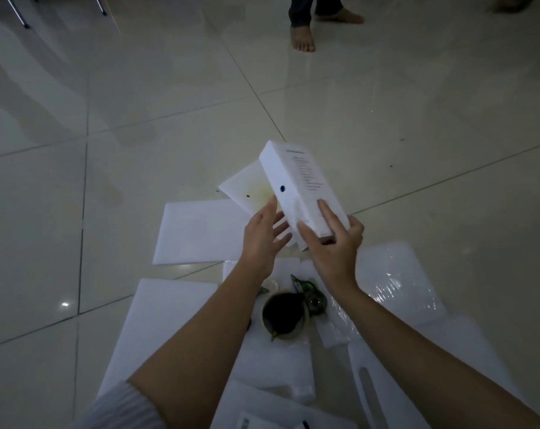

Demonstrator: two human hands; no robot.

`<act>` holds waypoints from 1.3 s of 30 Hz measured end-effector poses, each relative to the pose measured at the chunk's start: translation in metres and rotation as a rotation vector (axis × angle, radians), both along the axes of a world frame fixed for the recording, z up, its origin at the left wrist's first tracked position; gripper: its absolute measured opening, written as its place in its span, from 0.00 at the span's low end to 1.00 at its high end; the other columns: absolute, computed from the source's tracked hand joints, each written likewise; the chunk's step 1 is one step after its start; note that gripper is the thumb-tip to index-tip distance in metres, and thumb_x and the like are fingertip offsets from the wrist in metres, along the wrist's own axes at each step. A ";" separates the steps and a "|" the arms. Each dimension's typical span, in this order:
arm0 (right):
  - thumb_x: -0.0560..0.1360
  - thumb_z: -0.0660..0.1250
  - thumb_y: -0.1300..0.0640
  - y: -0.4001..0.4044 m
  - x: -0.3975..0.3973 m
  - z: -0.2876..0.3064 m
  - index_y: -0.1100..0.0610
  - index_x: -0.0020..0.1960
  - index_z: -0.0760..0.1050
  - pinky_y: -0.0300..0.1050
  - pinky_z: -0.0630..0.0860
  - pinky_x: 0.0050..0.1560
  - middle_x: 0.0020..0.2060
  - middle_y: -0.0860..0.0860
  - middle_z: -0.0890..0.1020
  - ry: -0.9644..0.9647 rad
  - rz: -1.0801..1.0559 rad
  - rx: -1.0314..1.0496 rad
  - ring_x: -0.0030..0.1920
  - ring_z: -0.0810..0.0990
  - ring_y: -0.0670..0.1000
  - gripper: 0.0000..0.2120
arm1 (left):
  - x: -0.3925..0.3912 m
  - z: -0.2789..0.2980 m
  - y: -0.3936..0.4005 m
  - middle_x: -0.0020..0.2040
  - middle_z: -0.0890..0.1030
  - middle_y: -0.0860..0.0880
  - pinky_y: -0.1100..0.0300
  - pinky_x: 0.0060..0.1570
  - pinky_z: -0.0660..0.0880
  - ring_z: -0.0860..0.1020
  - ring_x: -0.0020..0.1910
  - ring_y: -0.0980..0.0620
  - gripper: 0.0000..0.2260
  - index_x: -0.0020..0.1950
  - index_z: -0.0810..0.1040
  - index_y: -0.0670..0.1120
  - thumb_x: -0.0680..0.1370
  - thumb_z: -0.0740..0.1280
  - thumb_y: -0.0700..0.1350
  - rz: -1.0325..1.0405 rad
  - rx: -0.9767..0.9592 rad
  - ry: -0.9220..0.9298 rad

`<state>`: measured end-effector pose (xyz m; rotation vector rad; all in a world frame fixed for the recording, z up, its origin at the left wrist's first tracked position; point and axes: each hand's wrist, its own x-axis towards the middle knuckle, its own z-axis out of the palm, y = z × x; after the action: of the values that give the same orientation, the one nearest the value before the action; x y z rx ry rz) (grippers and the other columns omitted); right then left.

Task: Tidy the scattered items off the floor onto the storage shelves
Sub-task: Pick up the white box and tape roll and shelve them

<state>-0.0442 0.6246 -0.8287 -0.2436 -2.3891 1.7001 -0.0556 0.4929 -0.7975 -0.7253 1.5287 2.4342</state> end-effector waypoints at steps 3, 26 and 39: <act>0.67 0.72 0.37 -0.010 0.026 0.014 0.44 0.71 0.71 0.47 0.75 0.65 0.66 0.53 0.62 0.111 0.066 0.109 0.68 0.61 0.54 0.34 | 0.008 0.020 -0.001 0.57 0.84 0.48 0.51 0.50 0.81 0.84 0.53 0.47 0.30 0.65 0.75 0.50 0.71 0.70 0.67 -0.026 -0.039 0.023; 0.59 0.70 0.25 0.012 0.103 -0.014 0.47 0.79 0.48 0.54 0.59 0.70 0.76 0.54 0.57 -0.231 0.703 0.878 0.74 0.58 0.55 0.59 | 0.130 0.009 -0.118 0.55 0.82 0.44 0.48 0.45 0.82 0.85 0.46 0.47 0.30 0.66 0.57 0.48 0.74 0.74 0.42 0.347 -0.047 -0.122; 0.69 0.67 0.31 -0.001 0.085 -0.028 0.47 0.65 0.73 0.46 0.68 0.58 0.54 0.50 0.75 -0.227 0.689 0.591 0.61 0.67 0.53 0.31 | 0.146 -0.016 -0.130 0.55 0.81 0.44 0.44 0.51 0.80 0.83 0.49 0.45 0.28 0.63 0.57 0.50 0.74 0.74 0.42 0.304 -0.126 -0.205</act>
<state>0.0410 0.6235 -0.8570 0.5649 -3.2560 1.0829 0.0903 0.3625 -0.8134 -1.2743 1.6003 2.3839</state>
